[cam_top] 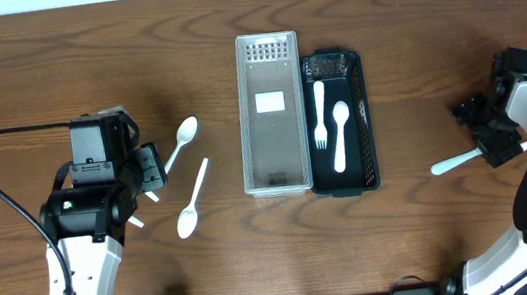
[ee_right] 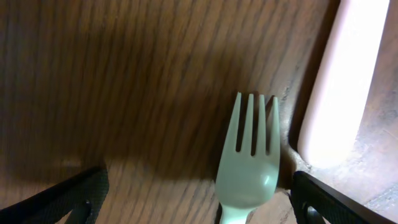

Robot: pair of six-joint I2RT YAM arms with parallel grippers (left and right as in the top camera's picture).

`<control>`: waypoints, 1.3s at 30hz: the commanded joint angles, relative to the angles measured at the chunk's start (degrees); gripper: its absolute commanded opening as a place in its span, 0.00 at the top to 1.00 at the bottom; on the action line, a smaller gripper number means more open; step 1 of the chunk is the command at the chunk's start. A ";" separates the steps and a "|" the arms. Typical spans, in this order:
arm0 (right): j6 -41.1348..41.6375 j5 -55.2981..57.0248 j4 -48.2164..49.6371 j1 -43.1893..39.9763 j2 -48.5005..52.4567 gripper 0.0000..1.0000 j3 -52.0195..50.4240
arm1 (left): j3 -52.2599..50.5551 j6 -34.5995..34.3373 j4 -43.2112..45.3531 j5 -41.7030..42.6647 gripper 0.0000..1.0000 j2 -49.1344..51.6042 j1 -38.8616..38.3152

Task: Pack container
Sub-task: 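Move the right gripper right and grasp another white fork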

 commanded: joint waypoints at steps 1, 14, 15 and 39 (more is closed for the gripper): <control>-1.01 -0.09 -0.33 -0.31 0.70 0.12 -1.33 | 1.20 0.39 -0.13 -0.44 0.38 0.28 0.09; -1.40 -0.07 -0.68 -0.31 0.70 0.55 -1.33 | 1.20 0.39 -0.13 -0.44 0.38 0.28 0.09; -1.40 -0.07 -0.68 -0.31 0.70 0.59 -1.33 | 1.20 0.39 -0.13 -0.44 0.38 0.28 0.09; -9.57 -1.62 -1.29 4.00 -2.99 0.99 1.40 | 1.20 0.39 -0.11 -0.44 0.38 0.28 0.09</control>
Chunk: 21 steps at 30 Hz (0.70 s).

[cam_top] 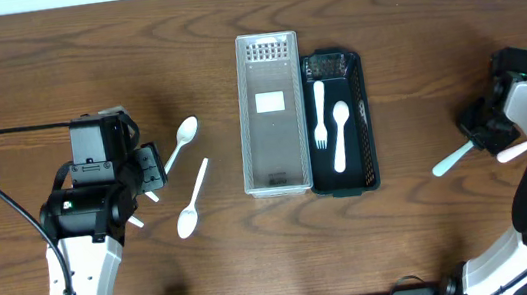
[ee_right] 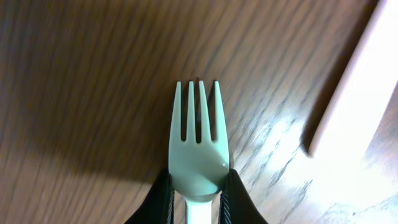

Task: Pack container
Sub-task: 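Move the right gripper right and grasp another white fork, then drop the second white fork into the black tray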

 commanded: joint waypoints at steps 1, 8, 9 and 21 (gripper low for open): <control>-3.43 -0.87 -1.16 4.07 -3.78 0.99 2.29 | 1.20 0.39 -0.11 -0.46 0.38 0.28 0.09; -10.38 -3.13 -5.33 17.81 -13.35 0.99 11.87 | 1.20 0.39 -0.11 -0.46 0.38 0.28 0.09; -10.88 -3.63 -5.99 20.44 -14.21 0.99 13.46 | 1.20 0.39 -0.11 -0.46 0.38 0.28 0.09; -12.28 -3.06 -5.60 40.70 -9.68 0.99 18.16 | 1.20 0.39 -0.11 -0.46 0.38 0.28 0.11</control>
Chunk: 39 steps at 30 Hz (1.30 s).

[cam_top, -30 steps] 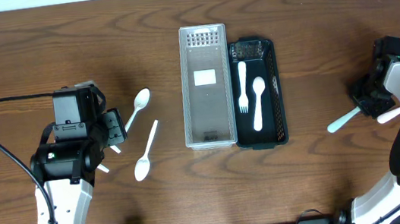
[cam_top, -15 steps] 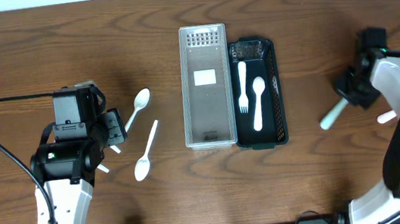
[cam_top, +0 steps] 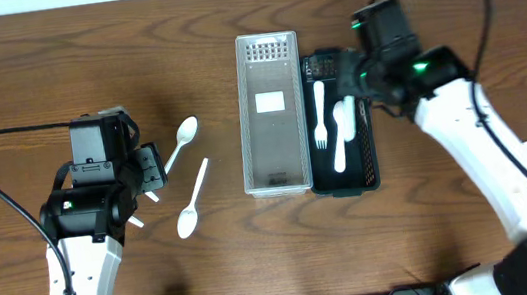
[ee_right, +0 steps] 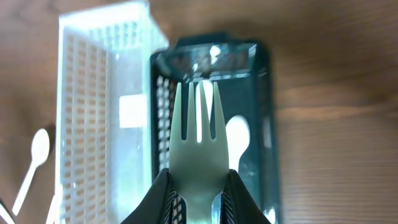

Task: Pack container
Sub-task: 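Drop the second white fork into the black tray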

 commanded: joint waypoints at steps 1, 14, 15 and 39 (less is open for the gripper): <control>-1.07 1.46 -0.20 1.60 5.01 0.99 -0.20 | 1.20 0.39 -0.11 -0.46 0.38 0.28 0.09; -3.89 1.42 1.20 1.81 17.33 0.50 0.09 | 1.20 0.39 -0.09 -0.46 0.38 0.28 0.09; -3.98 1.42 1.16 1.75 17.14 0.47 0.46 | 1.20 0.39 -0.11 -0.46 0.38 0.28 0.09; 8.07 6.36 -15.41 -44.65 3.45 0.05 7.30 | 1.20 0.39 -0.11 -0.46 0.38 0.28 0.09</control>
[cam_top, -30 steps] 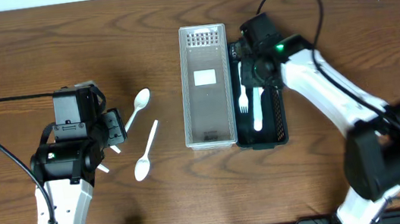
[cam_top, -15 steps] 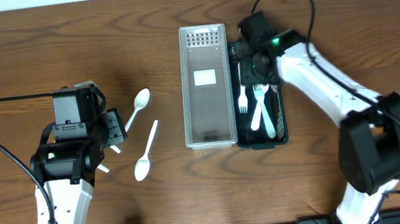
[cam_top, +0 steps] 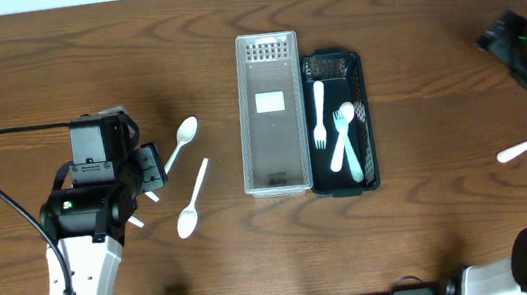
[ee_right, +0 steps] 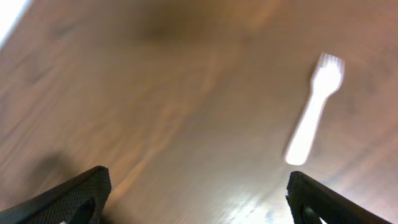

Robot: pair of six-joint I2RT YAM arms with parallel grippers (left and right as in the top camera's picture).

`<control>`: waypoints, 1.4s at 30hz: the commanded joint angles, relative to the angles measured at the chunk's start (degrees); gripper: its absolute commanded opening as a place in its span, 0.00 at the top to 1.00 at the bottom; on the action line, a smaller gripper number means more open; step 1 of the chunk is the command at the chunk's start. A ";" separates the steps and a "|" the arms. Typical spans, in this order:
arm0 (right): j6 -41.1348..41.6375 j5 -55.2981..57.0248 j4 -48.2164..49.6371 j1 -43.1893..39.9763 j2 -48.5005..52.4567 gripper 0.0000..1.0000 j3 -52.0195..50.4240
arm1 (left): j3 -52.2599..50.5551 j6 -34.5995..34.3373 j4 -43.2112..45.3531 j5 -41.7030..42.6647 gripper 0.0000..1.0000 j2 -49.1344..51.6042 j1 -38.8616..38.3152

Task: Pack container
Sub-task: 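Drop the second white fork into the black tray, then move the right gripper to the last white fork and grasp it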

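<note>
The black container (cam_top: 363, 125) holds two white forks and a white spoon; one fork (cam_top: 351, 149) lies slanted across the spoon. Beside it stands an empty clear slotted basket (cam_top: 280, 181). Two white spoons (cam_top: 180, 143) (cam_top: 192, 199) lie on the table at the left, next to my left gripper (cam_top: 146, 208), whose fingers stand apart with nothing between them. My right gripper (cam_top: 504, 40) (ee_right: 199, 199) is at the far right, open and empty. Another white fork (ee_right: 314, 118) lies on the wood below it in the overhead view.
The brown wooden table (cam_top: 428, 6) carries nothing else. A black cable loops off the left arm near the left edge. The right arm's white links run down the right edge of the overhead view.
My right gripper held a fork over the black container; that fork now lies in the container across the spoon. The gripper is open and at the far right. The left arm has not moved.
At the table's right my right gripper stood open around a white fork, then was shut on it. It then held the fork above the black container. Now that fork rests in the container, and the gripper is open at the right near a second loose fork.
</note>
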 commanded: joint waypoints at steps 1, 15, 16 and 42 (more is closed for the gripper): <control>0.35 0.02 -0.35 -6.95 3.32 0.04 -1.55 | 1.20 0.39 -0.11 -0.44 0.38 0.28 0.09; -3.45 0.02 3.21 -21.20 18.82 0.02 -1.68 | 1.20 0.39 -0.15 -0.44 0.38 0.28 0.09; -4.02 0.02 3.91 -21.64 19.56 0.02 -1.68 | 1.20 0.39 -0.15 -0.44 0.38 0.28 0.09; -7.06 -2.54 12.79 -22.60 29.66 0.13 -1.75 | 1.20 0.39 -0.13 -0.44 0.37 0.28 0.09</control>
